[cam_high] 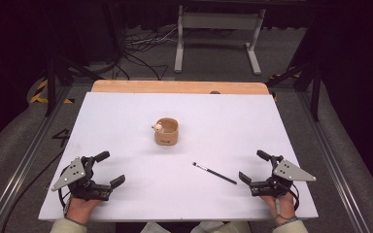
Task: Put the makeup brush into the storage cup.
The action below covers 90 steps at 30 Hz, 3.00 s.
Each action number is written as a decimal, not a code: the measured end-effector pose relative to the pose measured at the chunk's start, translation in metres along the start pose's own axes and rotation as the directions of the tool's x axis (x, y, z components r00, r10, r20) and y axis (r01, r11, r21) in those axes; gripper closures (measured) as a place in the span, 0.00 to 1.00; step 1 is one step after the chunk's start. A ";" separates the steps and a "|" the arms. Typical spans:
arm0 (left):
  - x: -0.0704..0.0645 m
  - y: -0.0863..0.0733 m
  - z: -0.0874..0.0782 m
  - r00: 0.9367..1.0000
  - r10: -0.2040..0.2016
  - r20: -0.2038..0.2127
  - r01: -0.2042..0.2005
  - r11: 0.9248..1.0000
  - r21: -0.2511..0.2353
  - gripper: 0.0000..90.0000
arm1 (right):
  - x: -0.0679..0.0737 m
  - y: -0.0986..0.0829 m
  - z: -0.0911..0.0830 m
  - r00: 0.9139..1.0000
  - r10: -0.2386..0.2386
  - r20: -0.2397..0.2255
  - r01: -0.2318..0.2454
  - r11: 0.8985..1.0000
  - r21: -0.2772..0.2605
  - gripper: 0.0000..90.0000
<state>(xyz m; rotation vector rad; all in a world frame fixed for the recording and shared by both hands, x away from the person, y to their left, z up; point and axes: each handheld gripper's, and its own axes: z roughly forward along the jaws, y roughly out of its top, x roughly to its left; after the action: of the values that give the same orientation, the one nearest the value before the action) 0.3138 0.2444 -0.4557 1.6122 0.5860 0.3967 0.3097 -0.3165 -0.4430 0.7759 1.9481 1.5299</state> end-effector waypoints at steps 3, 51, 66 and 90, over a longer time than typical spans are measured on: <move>0.000 0.000 0.000 1.000 -0.005 -0.001 0.005 1.000 -0.001 0.00 | 0.000 0.000 0.000 1.000 0.001 -0.002 -0.001 1.000 -0.005 0.00; -0.003 0.001 -0.002 1.000 -0.003 -0.018 0.003 1.000 0.003 0.00 | 0.000 0.048 0.018 0.999 -0.008 -0.044 0.009 1.000 0.021 0.00; -0.004 0.001 -0.003 1.000 0.005 -0.023 -0.005 1.000 0.011 0.01 | 0.004 0.068 0.049 0.995 -0.039 -0.097 0.048 0.995 0.086 0.00; -0.004 0.002 0.000 0.999 0.004 -0.032 -0.003 0.999 0.047 0.00 | 0.017 0.106 0.097 0.965 -0.132 -0.225 0.236 0.808 0.539 0.08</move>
<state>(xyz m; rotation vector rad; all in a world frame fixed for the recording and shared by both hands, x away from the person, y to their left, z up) 0.3109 0.2419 -0.4537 1.6546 0.6208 0.4144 0.3790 -0.2200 -0.3612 0.6599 2.5776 0.9254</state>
